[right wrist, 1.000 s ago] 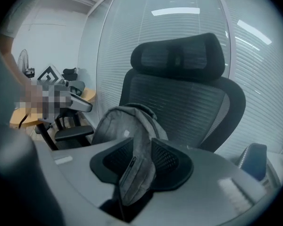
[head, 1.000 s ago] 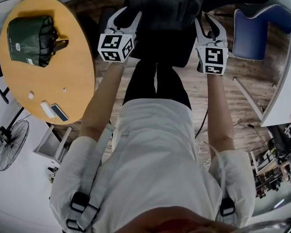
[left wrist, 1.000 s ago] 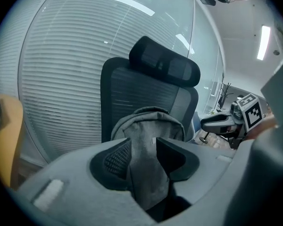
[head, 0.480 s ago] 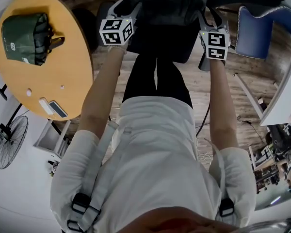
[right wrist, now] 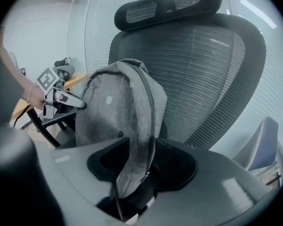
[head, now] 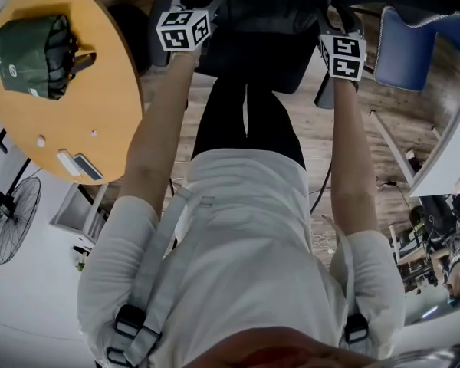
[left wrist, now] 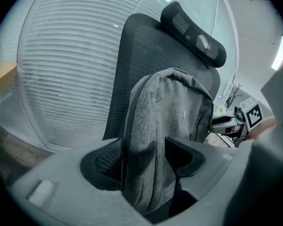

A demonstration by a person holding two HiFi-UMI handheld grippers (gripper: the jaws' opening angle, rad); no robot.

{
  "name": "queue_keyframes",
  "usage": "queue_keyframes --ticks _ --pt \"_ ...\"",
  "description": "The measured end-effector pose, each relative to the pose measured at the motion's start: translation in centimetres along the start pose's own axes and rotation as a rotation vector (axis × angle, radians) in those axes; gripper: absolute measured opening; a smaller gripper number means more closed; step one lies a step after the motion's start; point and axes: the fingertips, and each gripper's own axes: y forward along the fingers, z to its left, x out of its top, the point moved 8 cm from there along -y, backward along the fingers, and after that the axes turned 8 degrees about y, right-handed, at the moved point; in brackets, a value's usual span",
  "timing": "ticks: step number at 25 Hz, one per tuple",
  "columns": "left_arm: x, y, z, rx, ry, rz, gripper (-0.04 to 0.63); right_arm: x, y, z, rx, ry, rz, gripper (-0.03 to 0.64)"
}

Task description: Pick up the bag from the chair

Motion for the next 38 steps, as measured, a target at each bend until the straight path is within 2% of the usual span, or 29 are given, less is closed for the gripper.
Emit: queue_keyframes --ticks 7,13,17,20,38 --pt "-0.2 1.2 0.4 -0.003 0.022 0.001 0.280 -0.5 1.8 0.3 0.001 0.012 0.015 0.169" --pt "0.2 1.4 0.2 -0.007 0.052 0.004 0.193 -0.2 2.1 -0.3 -0.035 0.039 0.004 0.096" --pt "0.2 0.8 -0.2 -0.030 0.055 0.015 0.120 -0.1 1.8 0.1 -0.029 0.061 0.010 0.071" --pt "0.0 0.3 -0.4 -0.045 0.054 0.023 0.091 -0.3 1.5 0.4 -0.033 0.058 0.015 0.061" --pt "1.1 -3.3 -3.0 -0.077 0.062 0.011 0.074 -0.4 -3.3 1.4 -0.032 0.069 0.003 0.051"
